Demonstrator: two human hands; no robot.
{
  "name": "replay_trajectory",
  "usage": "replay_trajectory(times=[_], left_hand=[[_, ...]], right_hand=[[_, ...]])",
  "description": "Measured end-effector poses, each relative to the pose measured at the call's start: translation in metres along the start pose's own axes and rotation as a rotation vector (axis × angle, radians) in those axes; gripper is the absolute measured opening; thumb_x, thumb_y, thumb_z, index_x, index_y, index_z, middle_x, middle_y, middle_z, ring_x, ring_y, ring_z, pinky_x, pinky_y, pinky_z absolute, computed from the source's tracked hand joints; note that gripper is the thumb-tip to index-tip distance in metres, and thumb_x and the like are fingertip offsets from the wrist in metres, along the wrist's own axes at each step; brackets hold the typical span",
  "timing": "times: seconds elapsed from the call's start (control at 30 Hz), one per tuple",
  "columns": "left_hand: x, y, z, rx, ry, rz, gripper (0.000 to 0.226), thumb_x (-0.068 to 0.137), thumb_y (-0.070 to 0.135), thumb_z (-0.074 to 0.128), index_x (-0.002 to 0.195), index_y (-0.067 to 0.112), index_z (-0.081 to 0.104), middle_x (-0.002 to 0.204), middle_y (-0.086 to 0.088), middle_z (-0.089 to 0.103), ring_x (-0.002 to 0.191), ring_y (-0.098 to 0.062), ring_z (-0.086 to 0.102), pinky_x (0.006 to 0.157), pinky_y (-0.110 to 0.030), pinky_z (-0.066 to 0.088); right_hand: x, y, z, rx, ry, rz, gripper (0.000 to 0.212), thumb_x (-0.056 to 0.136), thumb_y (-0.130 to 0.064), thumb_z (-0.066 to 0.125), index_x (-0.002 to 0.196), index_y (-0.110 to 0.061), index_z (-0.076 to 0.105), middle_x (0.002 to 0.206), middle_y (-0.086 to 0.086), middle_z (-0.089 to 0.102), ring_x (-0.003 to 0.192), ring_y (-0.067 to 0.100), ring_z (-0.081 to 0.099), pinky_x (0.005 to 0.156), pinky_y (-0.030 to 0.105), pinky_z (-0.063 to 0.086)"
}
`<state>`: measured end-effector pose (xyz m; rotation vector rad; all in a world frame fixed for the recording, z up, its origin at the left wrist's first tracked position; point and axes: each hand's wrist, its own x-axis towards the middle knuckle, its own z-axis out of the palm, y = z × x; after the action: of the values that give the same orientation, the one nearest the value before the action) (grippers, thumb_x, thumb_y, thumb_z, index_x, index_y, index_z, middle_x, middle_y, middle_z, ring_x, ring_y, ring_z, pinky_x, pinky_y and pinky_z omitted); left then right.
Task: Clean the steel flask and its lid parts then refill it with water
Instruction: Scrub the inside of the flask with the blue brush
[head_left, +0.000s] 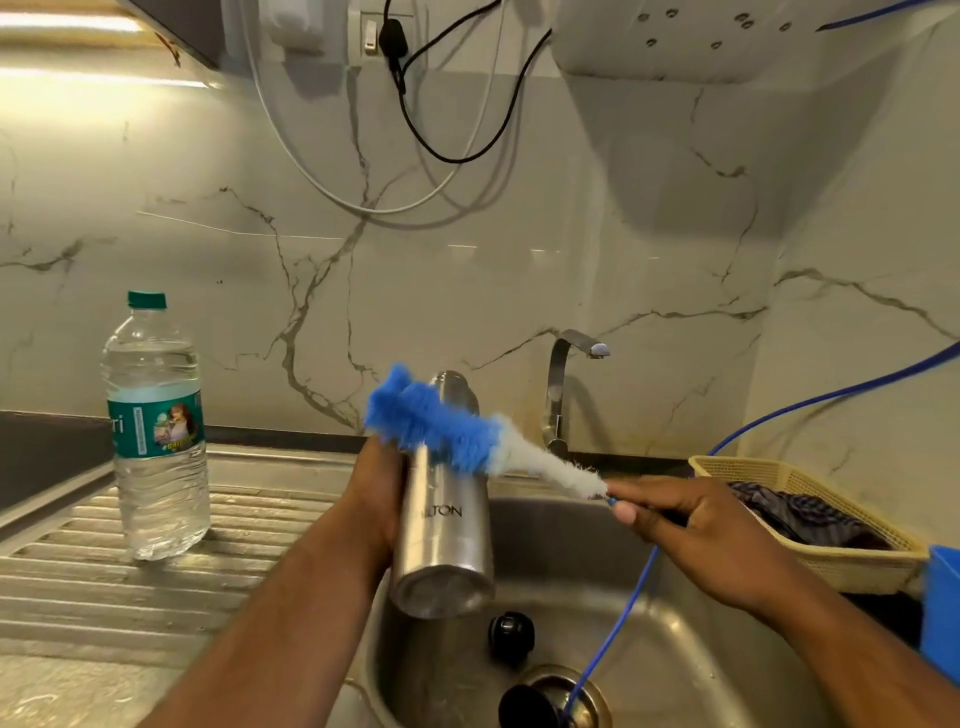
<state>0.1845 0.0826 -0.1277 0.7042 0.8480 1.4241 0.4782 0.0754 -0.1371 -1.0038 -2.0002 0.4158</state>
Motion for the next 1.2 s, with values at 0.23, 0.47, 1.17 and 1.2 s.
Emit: replay_trajectory(times=[0.23,0.47,1.17,1.2], left_hand=[[-0.009,-0.01,0.008,0.081,-0.042,-0.117,0.075,0.072,0.048,0.082,0.13,0.005,0.059,0.117,-0.026,0.064,0.098,-0.04,0.067,0.082,-0.049,0.059],[-0.01,-0.02,0.013,0.262,-0.155,-0.078,0.076,0.072,0.057,0.082,0.125,0.006,0.063,0.107,-0.022,0.074,0.097,-0.036,0.072,0.095,-0.052,0.056],[-0.032,0.0,0.023,0.3,0.033,0.466,0.061,0.066,0.044,0.085,0.118,0.024,0.061,0.11,-0.01,0.07,0.1,-0.028,0.071,0.08,-0.042,0.06],[-0.031,0.003,0.021,0.247,0.063,0.485,0.067,0.063,0.046,0.085,0.121,0.024,0.06,0.112,-0.009,0.069,0.101,-0.028,0.069,0.083,-0.044,0.059]], right_hand=[[0.001,0.006,-0.004,-0.064,0.037,0.03,0.033,0.095,-0.023,0.069,0.108,-0.053,0.069,0.094,-0.044,0.066,0.097,-0.019,0.061,0.077,0.0,0.043],[0.005,0.008,-0.005,-0.081,0.087,0.013,0.033,0.095,-0.025,0.069,0.107,-0.056,0.067,0.091,-0.049,0.063,0.1,-0.022,0.058,0.079,-0.001,0.042],[-0.013,-0.011,-0.03,-0.235,0.324,0.005,0.035,0.096,-0.025,0.068,0.112,-0.055,0.064,0.093,-0.011,0.073,0.087,0.007,0.065,0.077,0.017,0.048],[-0.017,-0.014,-0.034,-0.295,0.334,0.06,0.032,0.097,-0.028,0.067,0.113,-0.056,0.066,0.096,-0.015,0.073,0.089,0.005,0.064,0.077,0.02,0.049]])
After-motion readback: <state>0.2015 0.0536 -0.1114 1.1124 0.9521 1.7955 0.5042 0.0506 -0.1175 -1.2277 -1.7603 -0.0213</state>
